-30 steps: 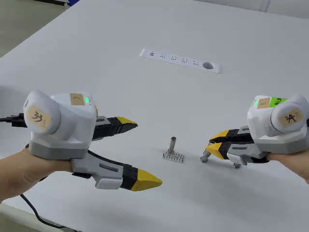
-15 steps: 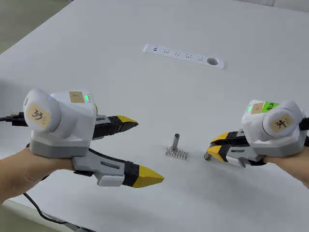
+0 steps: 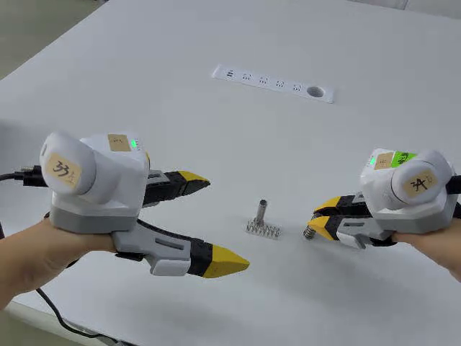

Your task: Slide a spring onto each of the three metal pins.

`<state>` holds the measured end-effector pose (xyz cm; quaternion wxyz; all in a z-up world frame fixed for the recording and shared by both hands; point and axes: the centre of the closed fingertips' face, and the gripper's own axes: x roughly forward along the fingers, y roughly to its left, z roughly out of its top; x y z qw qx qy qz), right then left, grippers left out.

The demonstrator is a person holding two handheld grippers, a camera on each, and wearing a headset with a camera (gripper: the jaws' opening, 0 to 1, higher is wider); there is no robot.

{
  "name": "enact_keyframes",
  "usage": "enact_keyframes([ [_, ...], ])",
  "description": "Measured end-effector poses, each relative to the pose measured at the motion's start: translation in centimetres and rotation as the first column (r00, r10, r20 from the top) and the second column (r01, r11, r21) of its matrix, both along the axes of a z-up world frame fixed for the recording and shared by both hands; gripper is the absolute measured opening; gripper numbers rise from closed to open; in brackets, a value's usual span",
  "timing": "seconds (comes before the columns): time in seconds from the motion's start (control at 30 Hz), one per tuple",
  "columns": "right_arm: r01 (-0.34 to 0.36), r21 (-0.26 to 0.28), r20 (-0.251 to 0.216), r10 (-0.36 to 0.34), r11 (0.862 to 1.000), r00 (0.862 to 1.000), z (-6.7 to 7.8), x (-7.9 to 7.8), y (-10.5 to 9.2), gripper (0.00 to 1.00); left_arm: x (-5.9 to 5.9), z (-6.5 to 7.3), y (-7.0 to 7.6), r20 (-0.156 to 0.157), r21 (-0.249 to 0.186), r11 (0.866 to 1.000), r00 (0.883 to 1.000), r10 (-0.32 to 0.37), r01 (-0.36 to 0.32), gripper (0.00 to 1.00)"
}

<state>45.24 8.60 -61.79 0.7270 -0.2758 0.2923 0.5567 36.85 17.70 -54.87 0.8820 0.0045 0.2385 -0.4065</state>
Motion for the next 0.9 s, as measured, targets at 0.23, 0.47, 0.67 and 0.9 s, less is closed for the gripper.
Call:
enact_keyframes([
  [0.23, 0.016, 0.044, 0.024, -0.017, 0.999, 1.0, 2.0, 0.0, -0.3, 0.12, -0.1, 0.2, 0.0, 0.003, 0.002, 1.0, 1.0, 0.0, 0.0, 0.83],
  [0.47, 0.06, 0.118, 0.055, -0.066, 0.991, 0.996, 4.8, 0.5, -0.5, 0.12, -0.2, 0.4, -0.2, 0.011, 0.0, 1.0, 1.0, -0.003, 0.003, 0.83],
  [0.67, 0.068, 0.174, 0.05, -0.078, 0.982, 0.996, 6.6, 0.0, 0.7, 0.12, -0.2, 0.5, 0.0, 0.016, -0.004, 1.0, 1.0, 0.0, 0.0, 0.83],
  [0.9, -0.026, 0.14, 0.026, 0.022, 0.99, 0.999, 4.3, -2.6, 3.9, 0.13, -0.3, 0.4, 0.4, 0.016, -0.007, 1.0, 1.0, 0.009, -0.009, 0.82],
])
